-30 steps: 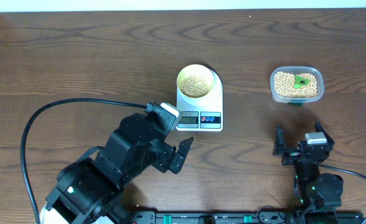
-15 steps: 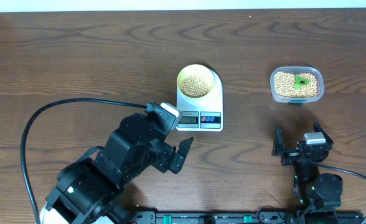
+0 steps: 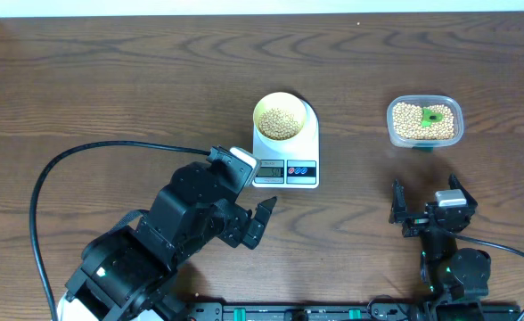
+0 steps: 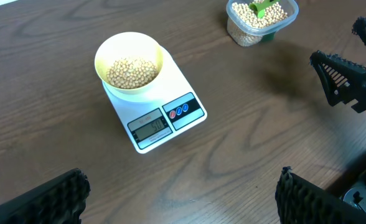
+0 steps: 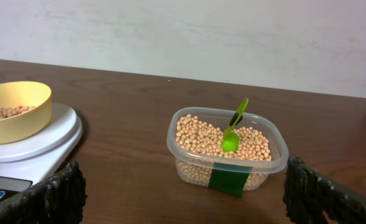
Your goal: Scoop item into bowl and weigh 50g on scale
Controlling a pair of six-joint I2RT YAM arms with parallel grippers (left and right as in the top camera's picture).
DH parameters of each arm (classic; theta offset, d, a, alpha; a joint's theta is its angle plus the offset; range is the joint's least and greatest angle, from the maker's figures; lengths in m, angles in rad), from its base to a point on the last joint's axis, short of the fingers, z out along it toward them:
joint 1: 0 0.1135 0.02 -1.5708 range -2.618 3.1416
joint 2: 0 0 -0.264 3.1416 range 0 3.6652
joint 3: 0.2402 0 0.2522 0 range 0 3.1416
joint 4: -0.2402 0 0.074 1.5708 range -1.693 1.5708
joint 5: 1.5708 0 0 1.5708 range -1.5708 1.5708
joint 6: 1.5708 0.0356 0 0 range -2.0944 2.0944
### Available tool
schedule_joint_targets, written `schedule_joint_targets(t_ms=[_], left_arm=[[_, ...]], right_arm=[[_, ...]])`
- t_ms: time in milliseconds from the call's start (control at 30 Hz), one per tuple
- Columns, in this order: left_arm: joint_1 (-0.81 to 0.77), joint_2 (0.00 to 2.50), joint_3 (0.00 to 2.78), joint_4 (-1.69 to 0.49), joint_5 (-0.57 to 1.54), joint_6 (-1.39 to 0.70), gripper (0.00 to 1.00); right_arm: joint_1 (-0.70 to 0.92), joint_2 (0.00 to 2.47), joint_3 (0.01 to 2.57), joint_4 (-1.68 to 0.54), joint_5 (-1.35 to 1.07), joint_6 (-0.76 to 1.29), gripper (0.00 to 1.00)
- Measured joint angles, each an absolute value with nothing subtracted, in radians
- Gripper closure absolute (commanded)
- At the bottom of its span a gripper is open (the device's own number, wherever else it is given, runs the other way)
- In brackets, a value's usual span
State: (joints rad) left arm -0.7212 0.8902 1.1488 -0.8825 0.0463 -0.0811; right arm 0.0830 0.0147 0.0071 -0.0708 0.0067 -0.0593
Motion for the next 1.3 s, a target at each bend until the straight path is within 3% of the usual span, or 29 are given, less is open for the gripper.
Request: schedule_joint_targets(t_ms=[567, 1033, 1300], left_arm=[[-0.692, 0.882, 1.149, -0.902, 0.049, -0.081, 0.02], [-0.198, 0.449, 1.145, -0.778, 0.046, -0.081, 0.02], [-0.033, 0.239, 0.942, -0.529, 0.107, -0.081, 0.02]], right_arm=[[0.083, 0.015, 0.007, -0.071, 0.007, -0.059, 0.01], [0.084, 0.015, 0.007, -0.071, 0.004, -0.059, 0.01], [0.084, 0.015, 0.007, -0.070, 0.003, -0.059, 0.01]])
